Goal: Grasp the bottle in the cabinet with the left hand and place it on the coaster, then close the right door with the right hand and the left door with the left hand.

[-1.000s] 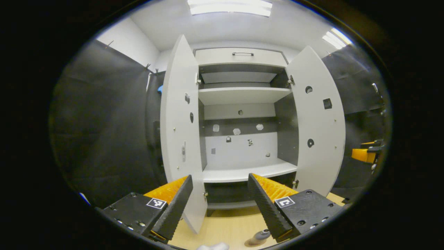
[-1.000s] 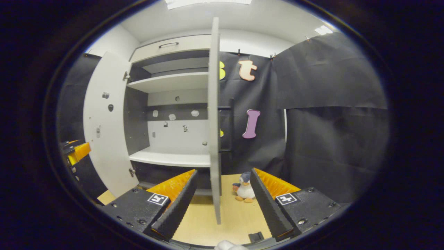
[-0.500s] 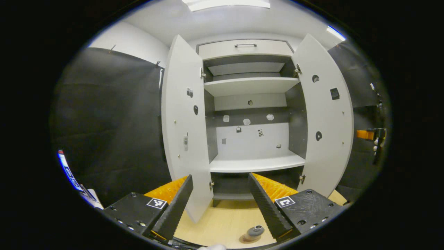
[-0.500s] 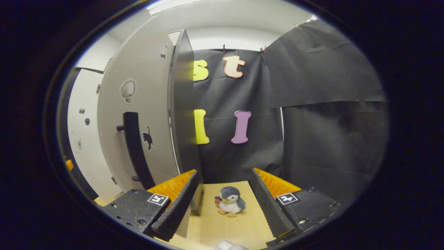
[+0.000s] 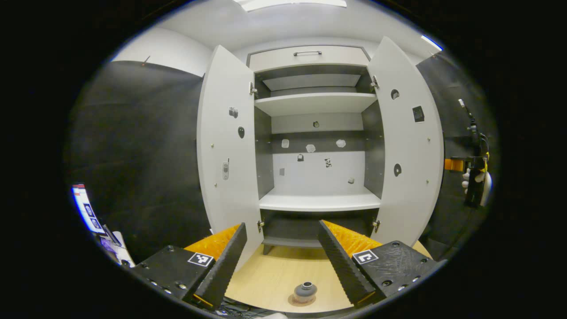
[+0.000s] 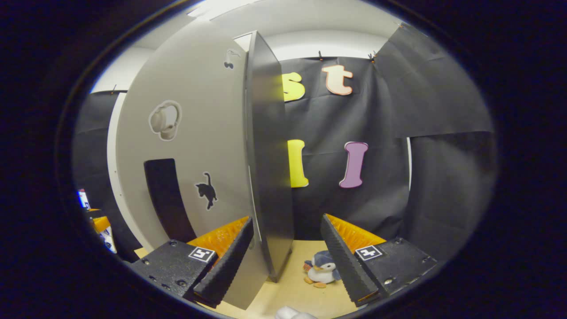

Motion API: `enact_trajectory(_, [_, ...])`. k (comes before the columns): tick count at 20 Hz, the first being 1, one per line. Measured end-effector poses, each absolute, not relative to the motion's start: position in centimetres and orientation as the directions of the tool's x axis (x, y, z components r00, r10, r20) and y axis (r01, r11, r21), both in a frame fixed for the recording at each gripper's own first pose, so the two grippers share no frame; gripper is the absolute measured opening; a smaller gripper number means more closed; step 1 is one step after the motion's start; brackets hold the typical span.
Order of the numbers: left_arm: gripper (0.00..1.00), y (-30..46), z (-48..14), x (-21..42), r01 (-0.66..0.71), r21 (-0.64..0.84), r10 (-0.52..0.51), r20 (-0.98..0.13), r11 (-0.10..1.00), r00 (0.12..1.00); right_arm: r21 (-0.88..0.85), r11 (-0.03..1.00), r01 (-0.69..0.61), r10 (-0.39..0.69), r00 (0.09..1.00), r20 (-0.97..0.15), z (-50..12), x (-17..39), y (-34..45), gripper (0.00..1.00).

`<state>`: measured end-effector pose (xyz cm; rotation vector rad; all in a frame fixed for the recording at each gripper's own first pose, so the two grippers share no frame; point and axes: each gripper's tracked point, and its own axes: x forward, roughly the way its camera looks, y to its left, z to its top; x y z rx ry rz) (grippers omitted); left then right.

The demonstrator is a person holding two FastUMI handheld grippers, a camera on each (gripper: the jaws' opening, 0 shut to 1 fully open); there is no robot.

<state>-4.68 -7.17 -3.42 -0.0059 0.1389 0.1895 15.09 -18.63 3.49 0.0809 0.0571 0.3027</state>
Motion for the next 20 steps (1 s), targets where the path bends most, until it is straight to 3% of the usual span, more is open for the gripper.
enact_trajectory(2, [0.98,-6.5,-3.8,-5.0,-0.197,-0.004,0.194,-0.144,0.980,0.970,0.073,0.942,-0.326,0.329,0.944,-0.033,4.0,14.7,-17.1,1.00])
enact_trajectory(20, [1.00,3.6,-4.9,-5.2,-0.172,-0.051,0.162,-0.163,0.984,0.973,0.019,0.982,-0.189,0.190,0.981,-0.049,4.4,13.4,-10.0,0.96])
